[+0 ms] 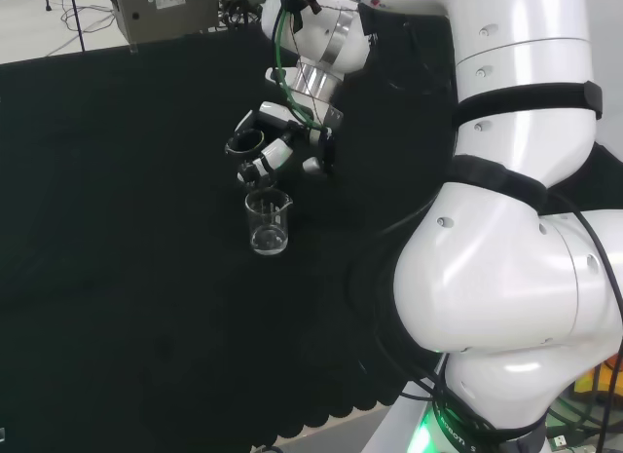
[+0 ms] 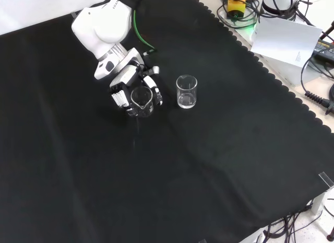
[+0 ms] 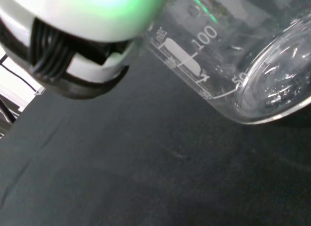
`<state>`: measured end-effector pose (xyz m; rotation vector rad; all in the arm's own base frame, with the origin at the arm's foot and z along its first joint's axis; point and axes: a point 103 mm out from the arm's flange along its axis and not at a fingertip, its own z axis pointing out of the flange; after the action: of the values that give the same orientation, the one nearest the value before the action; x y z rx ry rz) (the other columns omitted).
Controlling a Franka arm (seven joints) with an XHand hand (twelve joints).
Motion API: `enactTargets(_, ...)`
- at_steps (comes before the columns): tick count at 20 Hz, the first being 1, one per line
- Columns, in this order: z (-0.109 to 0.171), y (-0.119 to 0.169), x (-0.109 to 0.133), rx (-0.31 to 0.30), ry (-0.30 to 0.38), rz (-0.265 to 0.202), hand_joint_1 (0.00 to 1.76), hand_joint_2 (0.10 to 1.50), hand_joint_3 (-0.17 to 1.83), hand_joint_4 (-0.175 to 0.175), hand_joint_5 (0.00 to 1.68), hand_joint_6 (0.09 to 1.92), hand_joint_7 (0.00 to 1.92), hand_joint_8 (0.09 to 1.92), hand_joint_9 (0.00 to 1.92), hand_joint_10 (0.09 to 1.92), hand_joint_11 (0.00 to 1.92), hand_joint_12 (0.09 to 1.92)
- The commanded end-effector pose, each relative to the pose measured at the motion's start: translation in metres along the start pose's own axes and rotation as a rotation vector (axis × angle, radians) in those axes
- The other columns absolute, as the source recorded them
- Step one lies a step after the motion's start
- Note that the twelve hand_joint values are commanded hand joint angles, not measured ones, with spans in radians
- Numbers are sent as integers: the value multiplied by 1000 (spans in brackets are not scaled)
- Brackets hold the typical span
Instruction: Place the beaker back on the table.
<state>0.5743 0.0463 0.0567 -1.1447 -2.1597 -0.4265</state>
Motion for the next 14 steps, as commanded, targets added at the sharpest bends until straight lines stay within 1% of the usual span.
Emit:
enactTargets(1,-1,0,-5,-19,15,10,1308,536,750,94,1437,381,1645,87,1585,87,1285,727)
enactTargets(4,0,0,-5,-20,11,20,1307,544,735,98,1440,373,1640,87,1582,87,1277,743)
enactTargets(6,0,-1,-6,-10,18,20,1304,575,683,104,1456,325,1621,87,1562,87,1269,758)
enactTargets(7,-1,-3,-7,-3,21,19,1255,623,603,104,1455,295,1578,87,1537,87,1250,768)
enactTargets(8,1,-2,-6,6,18,17,1205,697,477,125,1439,280,1511,87,1498,87,1207,791)
enactTargets(9,4,0,-5,17,11,16,1170,713,392,110,1361,255,1420,87,1441,87,1138,830)
enactTargets(10,5,-1,-4,25,4,12,1140,699,368,87,1256,253,1308,87,1364,87,1047,884)
enactTargets(12,2,-6,-5,36,-2,9,1067,646,396,46,924,315,1034,87,1127,87,757,1058)
enactTargets(13,1,-9,-5,44,-9,9,1035,626,409,31,759,320,897,87,1001,87,605,1147)
enactTargets(14,0,-10,-5,54,-22,10,1010,613,418,21,636,320,782,87,898,87,477,1214)
